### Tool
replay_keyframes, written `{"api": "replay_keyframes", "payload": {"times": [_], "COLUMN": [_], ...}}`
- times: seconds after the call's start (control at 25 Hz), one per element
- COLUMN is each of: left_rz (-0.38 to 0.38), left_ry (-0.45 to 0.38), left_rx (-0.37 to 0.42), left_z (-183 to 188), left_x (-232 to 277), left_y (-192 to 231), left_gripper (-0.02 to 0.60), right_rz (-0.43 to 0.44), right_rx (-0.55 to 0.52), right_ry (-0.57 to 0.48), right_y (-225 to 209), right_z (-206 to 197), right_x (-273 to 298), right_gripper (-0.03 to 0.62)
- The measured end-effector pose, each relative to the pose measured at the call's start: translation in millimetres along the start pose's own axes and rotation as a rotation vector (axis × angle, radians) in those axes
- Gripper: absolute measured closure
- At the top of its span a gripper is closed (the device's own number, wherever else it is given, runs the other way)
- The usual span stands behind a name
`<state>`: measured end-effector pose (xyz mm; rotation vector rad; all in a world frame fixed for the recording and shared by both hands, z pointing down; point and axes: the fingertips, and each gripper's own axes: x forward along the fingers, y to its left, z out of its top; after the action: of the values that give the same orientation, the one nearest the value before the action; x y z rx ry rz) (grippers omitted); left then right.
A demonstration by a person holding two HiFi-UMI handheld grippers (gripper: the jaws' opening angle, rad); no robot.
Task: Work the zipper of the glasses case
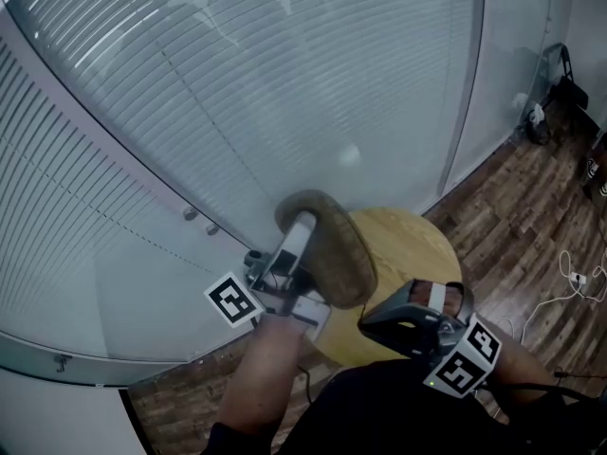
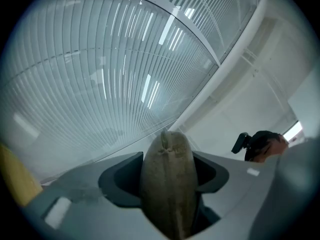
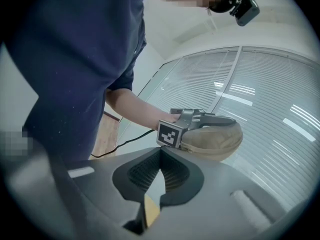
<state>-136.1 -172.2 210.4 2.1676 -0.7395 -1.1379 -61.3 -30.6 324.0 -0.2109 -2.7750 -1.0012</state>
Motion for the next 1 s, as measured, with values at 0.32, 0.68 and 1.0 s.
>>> {"api": "replay_keyframes", "payload": {"times": [0.32, 0.68, 1.0], "left_rz": [0.027, 0.08, 0.389], "left_ry": [0.058, 0.183, 0.307], "left_rx": [-0.035, 0.14, 0.46], "left_z": [-25, -57, -60], "left_x": [5, 5, -68], "left_y": [9, 23, 87], "left_gripper": [0.291, 0.29, 0.29], "right_rz": [0.073, 0.197, -0.085], "right_rx": [-0.077, 0.027, 0.485], "right_ry": [0.084, -0.008, 0.046], "right_y": [19, 68, 19], "right_z": [-5, -5, -81], "right_x": [27, 56, -4], "right_gripper": [0.586, 0.586, 0.586]}}
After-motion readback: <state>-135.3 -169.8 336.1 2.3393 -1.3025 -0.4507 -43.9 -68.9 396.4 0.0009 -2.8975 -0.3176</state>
